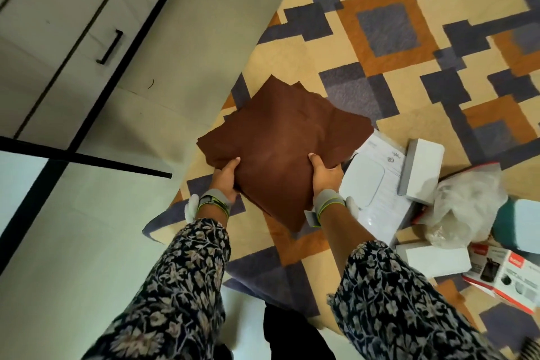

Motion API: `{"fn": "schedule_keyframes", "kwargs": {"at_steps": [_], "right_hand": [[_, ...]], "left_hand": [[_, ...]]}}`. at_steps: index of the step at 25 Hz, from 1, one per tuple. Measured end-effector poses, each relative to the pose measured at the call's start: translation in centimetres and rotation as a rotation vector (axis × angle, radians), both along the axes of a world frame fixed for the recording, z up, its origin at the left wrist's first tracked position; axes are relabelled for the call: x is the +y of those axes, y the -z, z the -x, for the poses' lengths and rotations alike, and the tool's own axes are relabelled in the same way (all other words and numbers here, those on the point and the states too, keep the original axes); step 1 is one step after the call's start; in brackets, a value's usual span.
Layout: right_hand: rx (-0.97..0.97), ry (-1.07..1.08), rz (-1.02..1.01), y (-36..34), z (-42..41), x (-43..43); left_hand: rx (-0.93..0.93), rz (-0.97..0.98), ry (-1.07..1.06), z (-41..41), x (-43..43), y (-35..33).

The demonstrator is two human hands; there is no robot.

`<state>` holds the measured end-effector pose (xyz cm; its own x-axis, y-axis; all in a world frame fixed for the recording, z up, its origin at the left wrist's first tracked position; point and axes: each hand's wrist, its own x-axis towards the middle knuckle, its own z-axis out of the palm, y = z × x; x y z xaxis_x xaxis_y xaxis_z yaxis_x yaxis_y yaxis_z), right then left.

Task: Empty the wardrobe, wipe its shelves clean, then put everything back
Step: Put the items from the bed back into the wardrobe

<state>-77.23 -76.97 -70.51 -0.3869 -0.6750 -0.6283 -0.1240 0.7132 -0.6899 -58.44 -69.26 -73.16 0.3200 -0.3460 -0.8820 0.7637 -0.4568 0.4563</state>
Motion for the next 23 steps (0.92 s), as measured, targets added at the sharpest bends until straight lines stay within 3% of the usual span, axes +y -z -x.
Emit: {"fn": "schedule_keyframes", "kwargs": {"at_steps": [7, 9, 16, 23], "right_hand": [[-0.158, 0.034, 0.046, -4.8, -1.8, 6.7], [-0.188, -0.060, 0.064, -10.2, -5.4, 10.0], [-0.205, -0.304, -0.062, -17.7, -14.6, 20.5], [-0.413, -0.635, -0.059, -25.9, -31.1, 35.5]], "left_hand": [[-0.022, -0.045, -0.050, 0.1, 7.8, -5.2], [-0.063, 0.075, -0.140, -3.0, 12.4, -9.6], [-0.095, 0.161, -0.319, -11.1, 26.4, -17.2], [-0.218, 0.269, -0.641, -23.5, 45.8, -25.9]]}}
